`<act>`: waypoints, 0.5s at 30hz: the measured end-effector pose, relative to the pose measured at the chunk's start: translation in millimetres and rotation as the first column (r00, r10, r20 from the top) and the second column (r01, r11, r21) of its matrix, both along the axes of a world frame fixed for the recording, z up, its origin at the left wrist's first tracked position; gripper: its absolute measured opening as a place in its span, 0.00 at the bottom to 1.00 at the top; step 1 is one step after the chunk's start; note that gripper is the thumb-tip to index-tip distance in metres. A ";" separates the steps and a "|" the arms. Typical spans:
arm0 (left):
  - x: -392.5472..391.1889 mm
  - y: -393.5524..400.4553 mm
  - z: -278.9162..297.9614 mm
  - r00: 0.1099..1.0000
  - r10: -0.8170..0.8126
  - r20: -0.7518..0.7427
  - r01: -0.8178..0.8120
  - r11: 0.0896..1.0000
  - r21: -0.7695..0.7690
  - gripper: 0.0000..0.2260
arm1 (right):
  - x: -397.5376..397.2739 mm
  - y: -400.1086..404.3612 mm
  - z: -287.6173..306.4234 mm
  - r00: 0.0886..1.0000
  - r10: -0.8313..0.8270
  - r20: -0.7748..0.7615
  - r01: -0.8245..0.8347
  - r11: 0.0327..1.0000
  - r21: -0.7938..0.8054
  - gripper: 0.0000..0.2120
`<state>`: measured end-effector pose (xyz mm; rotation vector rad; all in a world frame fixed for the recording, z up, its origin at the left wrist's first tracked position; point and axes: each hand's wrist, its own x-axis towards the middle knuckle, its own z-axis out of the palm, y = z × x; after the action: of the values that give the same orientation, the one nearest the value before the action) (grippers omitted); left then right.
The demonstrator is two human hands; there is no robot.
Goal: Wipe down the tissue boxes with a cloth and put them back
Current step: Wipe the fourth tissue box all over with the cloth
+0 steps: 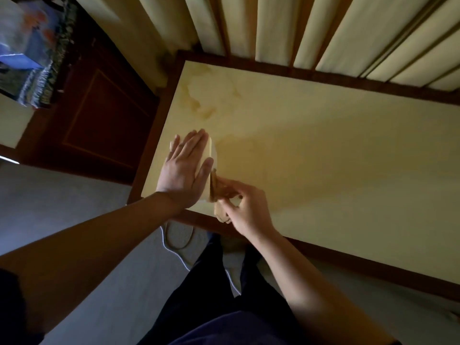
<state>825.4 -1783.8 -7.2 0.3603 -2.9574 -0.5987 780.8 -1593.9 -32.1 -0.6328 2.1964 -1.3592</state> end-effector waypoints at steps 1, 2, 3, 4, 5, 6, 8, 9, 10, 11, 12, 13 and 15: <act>0.1 -0.4 -0.5 1.000 0.000 -0.001 0.000 1.000 0.006 0.29 | -9.5 3.8 6.4 1.000 -0.014 -0.009 0.014 0.999 0.048 0.21; 0.2 -0.9 -1.1 1.000 -0.001 0.000 0.001 1.000 0.007 0.29 | -19.0 8.0 10.9 1.000 -0.029 -0.010 0.030 0.995 0.091 0.21; 0.2 -1.3 -1.5 1.000 -0.001 0.003 0.001 1.000 0.004 0.29 | -28.7 13.1 17.4 0.999 -0.042 -0.013 0.043 0.992 0.122 0.21; 0.4 -1.5 -1.4 1.000 -0.001 0.008 0.001 1.000 0.002 0.30 | -38.0 19.2 24.6 0.998 -0.046 -0.047 0.053 0.987 0.149 0.20; 0.7 -1.6 -1.2 1.000 0.000 0.011 0.000 1.000 0.002 0.30 | -47.0 26.3 30.5 0.991 -0.038 -0.125 0.060 0.983 0.176 0.20; 1.0 -1.9 -1.1 1.000 -0.001 0.011 0.001 1.000 0.005 0.31 | -55.3 34.3 35.9 0.975 -0.015 -0.220 0.064 0.975 0.215 0.21; 1.4 -2.8 -1.7 1.000 0.002 0.008 -0.002 1.000 0.019 0.31 | -64.9 51.6 38.0 0.940 0.040 -0.337 0.073 0.946 0.315 0.22; 1.2 -3.3 -2.4 1.000 0.004 0.005 -0.004 1.000 0.031 0.30 | -66.1 59.2 36.4 0.925 0.068 -0.374 0.076 0.931 0.358 0.21; 1.0 -3.8 -2.7 1.000 0.006 0.002 -0.006 0.999 0.042 0.30 | -65.3 67.8 30.0 0.906 0.095 -0.413 0.076 0.922 0.380 0.20; 1.0 -4.1 -2.8 1.000 0.006 0.000 -0.006 0.999 0.050 0.30 | -61.9 76.8 21.6 0.895 0.120 -0.429 0.070 0.913 0.402 0.19; 1.3 -4.1 -2.4 1.000 0.004 0.001 -0.004 0.999 0.055 0.30 | -56.4 86.0 11.4 0.905 0.136 -0.404 0.061 0.897 0.438 0.18; 1.6 -4.2 -1.6 1.000 0.001 0.003 -0.002 0.998 0.060 0.31 | -49.6 93.4 3.3 0.929 0.143 -0.342 0.050 0.865 0.499 0.20; 2.1 -5.2 0.2 1.000 -0.013 0.009 0.013 0.996 0.092 0.31 | -33.8 104.3 -5.2 0.973 0.106 -0.205 0.042 0.793 0.607 0.25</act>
<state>827.5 -1788.9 -7.0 0.3533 -2.9505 -0.7382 747.0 -1489.6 -37.3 -0.5864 2.5976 -0.4946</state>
